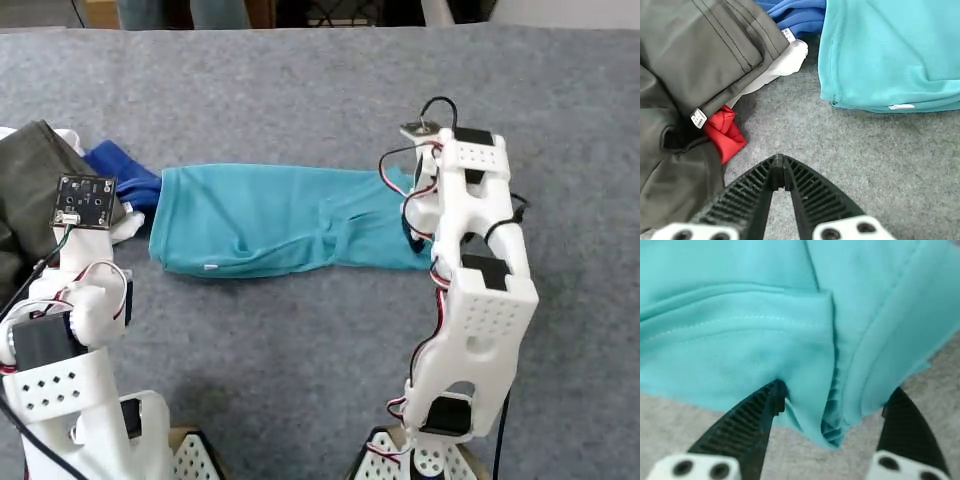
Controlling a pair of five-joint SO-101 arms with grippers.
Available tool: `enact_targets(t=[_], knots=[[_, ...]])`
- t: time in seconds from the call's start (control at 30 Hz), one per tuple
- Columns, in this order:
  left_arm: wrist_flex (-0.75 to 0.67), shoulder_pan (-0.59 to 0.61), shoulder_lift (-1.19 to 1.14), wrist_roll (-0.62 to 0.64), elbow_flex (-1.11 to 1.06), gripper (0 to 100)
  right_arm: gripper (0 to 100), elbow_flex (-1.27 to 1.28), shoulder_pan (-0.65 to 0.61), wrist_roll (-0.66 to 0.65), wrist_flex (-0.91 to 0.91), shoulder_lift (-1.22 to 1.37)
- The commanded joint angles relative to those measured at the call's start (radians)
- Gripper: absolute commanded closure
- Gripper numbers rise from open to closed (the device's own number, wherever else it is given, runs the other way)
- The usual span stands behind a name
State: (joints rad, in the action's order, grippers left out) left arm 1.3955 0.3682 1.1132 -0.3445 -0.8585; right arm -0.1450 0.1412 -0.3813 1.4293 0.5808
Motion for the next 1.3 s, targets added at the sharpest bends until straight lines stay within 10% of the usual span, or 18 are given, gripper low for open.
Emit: enact_targets(t=[0.0,0.13,0.87,1.27], knots=[[-0.006,-0.002,0.003,-0.003,0.016,97,78.2,0.042,-0.006,-0.005,-0.063,-0.053],[-0.006,-0.002,0.003,-0.003,0.016,97,98.3,0.041,0.005,-0.031,-0.066,-0.056],[-0.109,-0.17,-0.133,0.13,0.073,93,98.4,-0.125,0.384,-0.404,0.043,-0.054],[-0.282,-0.343,-0.824,0.528,0.46,74,72.5,-0.291,0.381,-0.413,0.109,-0.061]])
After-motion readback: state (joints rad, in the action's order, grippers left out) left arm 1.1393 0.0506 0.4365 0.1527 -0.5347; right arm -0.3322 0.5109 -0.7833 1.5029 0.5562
